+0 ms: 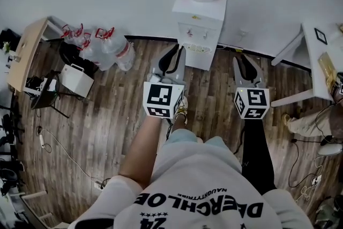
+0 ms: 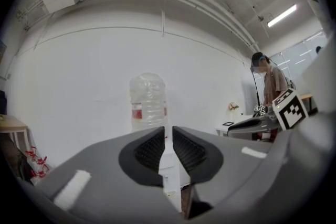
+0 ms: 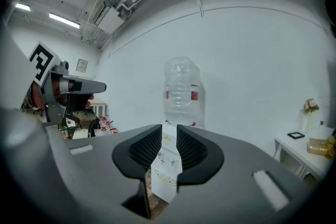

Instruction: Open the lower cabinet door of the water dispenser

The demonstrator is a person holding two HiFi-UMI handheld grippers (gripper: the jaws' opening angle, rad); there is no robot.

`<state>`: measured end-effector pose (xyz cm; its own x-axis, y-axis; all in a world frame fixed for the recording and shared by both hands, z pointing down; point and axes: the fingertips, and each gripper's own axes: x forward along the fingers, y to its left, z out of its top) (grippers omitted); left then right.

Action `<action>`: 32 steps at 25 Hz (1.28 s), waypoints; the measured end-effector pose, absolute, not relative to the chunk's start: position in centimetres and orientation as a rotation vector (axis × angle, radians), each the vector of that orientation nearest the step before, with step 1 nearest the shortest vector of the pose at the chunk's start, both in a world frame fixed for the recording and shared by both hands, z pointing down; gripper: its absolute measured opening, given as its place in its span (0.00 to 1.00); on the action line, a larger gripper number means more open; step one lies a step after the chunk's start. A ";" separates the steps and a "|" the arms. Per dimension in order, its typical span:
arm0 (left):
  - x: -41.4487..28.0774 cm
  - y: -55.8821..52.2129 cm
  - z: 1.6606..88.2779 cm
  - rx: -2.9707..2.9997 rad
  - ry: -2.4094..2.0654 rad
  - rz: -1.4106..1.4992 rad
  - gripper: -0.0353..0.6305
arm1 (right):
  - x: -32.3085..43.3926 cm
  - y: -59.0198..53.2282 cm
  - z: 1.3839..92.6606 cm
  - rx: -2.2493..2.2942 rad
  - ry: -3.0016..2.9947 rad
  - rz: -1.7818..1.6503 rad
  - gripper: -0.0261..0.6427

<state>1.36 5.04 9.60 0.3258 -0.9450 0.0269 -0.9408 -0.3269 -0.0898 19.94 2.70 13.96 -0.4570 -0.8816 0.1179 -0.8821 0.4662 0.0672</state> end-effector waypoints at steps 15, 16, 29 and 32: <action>-0.2 -8.3 9.4 -2.583 1.694 -0.126 0.14 | 17.6 -9.7 14.5 1.611 -2.513 0.069 0.14; -0.4 -9.3 9.4 -2.590 1.688 -0.127 0.14 | 17.3 -10.5 14.5 1.616 -2.508 0.073 0.14; -1.6 -19.9 10.8 -2.691 1.537 -0.197 0.14 | 15.1 -19.4 16.7 1.691 -2.424 0.152 0.14; -1.1 -21.2 12.1 -2.716 1.475 -0.246 0.14 | 15.0 -20.5 17.8 1.720 -2.397 0.174 0.14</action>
